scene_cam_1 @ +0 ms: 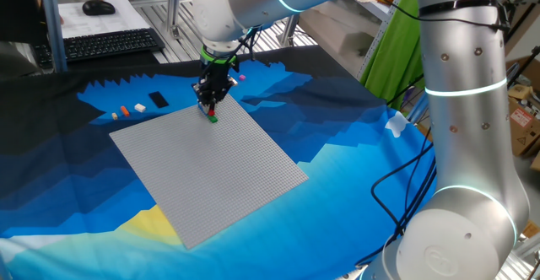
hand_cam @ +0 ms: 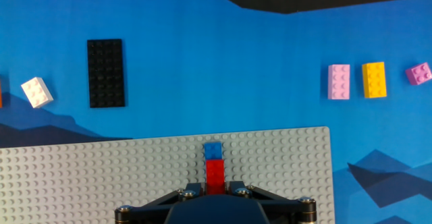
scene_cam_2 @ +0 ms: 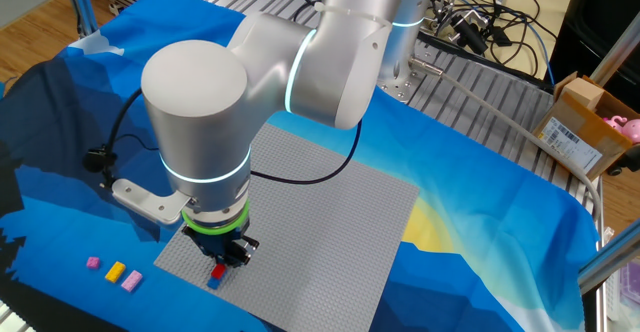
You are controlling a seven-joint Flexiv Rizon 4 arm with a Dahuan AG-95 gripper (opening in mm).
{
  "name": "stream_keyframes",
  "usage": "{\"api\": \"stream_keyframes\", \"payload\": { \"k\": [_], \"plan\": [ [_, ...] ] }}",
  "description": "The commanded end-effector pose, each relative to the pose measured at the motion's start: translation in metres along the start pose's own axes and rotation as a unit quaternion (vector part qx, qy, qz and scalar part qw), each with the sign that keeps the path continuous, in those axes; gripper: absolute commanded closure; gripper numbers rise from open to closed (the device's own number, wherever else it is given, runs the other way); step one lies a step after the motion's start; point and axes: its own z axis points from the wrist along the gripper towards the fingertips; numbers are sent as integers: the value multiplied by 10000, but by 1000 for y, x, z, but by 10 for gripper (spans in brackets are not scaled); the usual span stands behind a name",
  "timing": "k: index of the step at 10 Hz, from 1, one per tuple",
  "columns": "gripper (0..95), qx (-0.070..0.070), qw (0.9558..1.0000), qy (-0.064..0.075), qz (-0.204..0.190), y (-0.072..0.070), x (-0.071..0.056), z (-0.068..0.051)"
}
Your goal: Stack small Lego blocks randomly, one at a time
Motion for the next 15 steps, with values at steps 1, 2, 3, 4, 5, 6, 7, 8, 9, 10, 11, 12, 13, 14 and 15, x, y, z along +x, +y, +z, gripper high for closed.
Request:
{"api": "stream_keyframes", "payload": {
  "k": [1,2,3,4,5,6,7,8,9,10,11,12,13,14,15],
  "plan": [
    [950,3,10000,-8,-6,0,-1,0],
    [950,10,10000,-11,-13,0,-2,0],
    [950,14,10000,-18,-19,1,-3,-1],
    [950,14,10000,-19,-25,1,-4,-1],
    [950,15,10000,-20,-25,1,-4,-1],
    [950,17,10000,-16,-26,1,-4,-1],
    [950,17,10000,-16,-22,1,-4,-1],
    [950,12,10000,-15,-16,1,-4,-1],
    [950,12,10000,-13,-15,1,-4,-1],
    [950,13,10000,-17,-13,1,-4,-1],
    [950,14,10000,-21,-19,1,-4,-1],
    [950,13,10000,-28,-26,1,-4,-2],
    [950,15,10000,-34,-25,1,-4,-2],
    [950,17,10000,-39,-22,1,-4,-3],
    [950,21,10000,-37,-24,1,-4,-4]
  ]
}}
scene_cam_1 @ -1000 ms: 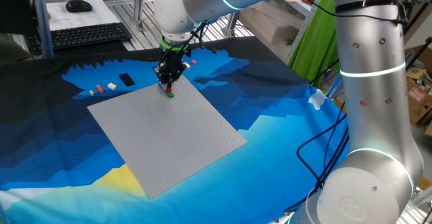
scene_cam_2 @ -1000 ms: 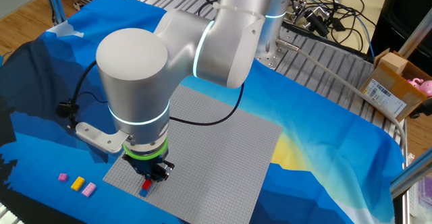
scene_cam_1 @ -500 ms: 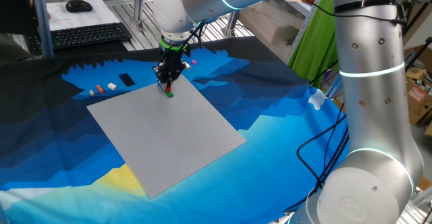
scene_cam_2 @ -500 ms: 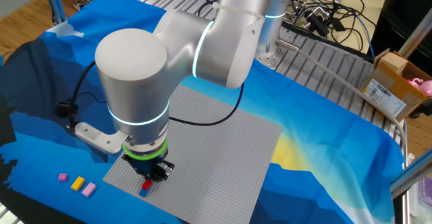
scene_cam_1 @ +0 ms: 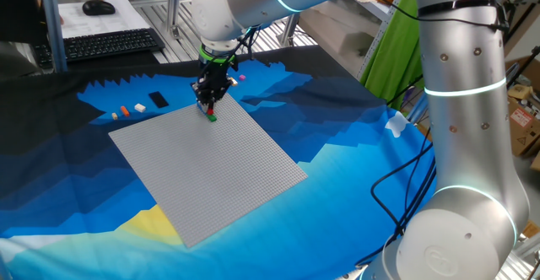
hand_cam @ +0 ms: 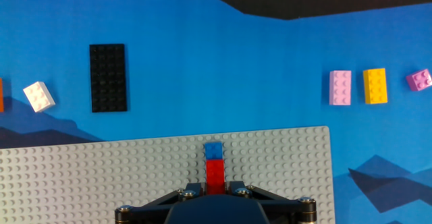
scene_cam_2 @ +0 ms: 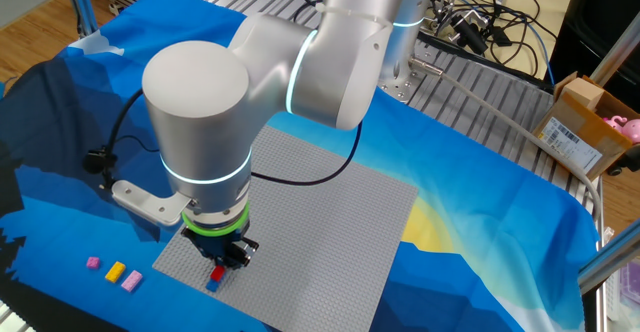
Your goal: Stack small Lego blocks randomly, one at a time
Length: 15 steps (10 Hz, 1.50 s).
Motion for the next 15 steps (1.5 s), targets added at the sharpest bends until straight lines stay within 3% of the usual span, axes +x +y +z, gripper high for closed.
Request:
{"api": "stream_keyframes", "payload": {
  "k": [1,15],
  "plan": [
    [950,5,10000,6,1,0,0,-1],
    [950,15,10000,20,-33,1,-5,-4]
  ]
}}
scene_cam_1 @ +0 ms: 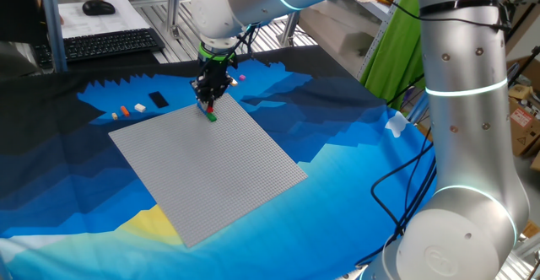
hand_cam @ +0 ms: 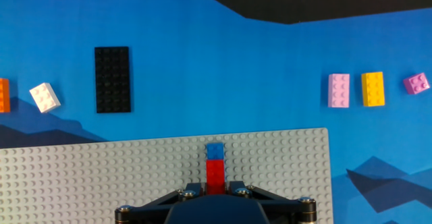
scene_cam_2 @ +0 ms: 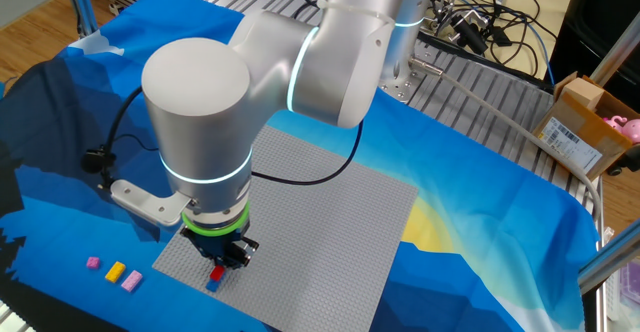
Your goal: Stack small Lego blocks randomly, one at a time
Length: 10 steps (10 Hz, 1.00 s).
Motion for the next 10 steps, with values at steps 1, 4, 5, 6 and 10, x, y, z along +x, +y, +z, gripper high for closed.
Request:
{"api": "stream_keyframes", "payload": {
  "k": [1,4,5,6,10],
  "plan": [
    [950,-8,10000,16,-5,0,-1,0],
    [950,-13,10000,28,10,0,-2,1],
    [950,-18,10000,28,14,0,-2,2],
    [950,-21,10000,29,18,0,-2,4],
    [950,-29,10000,10,21,0,-1,8]
  ]
}}
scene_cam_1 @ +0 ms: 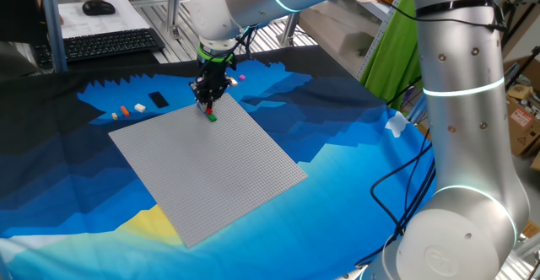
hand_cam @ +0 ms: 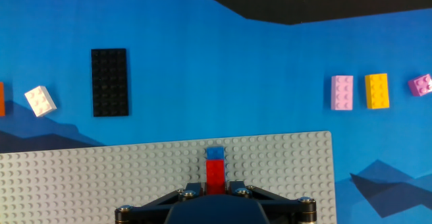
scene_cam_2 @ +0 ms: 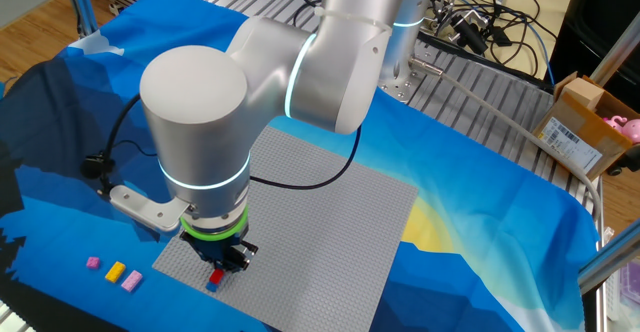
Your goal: Stack small Lego blocks randomly, one at a time
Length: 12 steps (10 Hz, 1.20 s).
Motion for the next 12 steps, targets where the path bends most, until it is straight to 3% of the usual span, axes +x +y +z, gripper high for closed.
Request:
{"api": "stream_keyframes", "payload": {
  "k": [1,12],
  "plan": [
    [950,-2,10000,-3,1,0,0,1],
    [950,-7,10000,1,-7,-1,-3,1]
  ]
}}
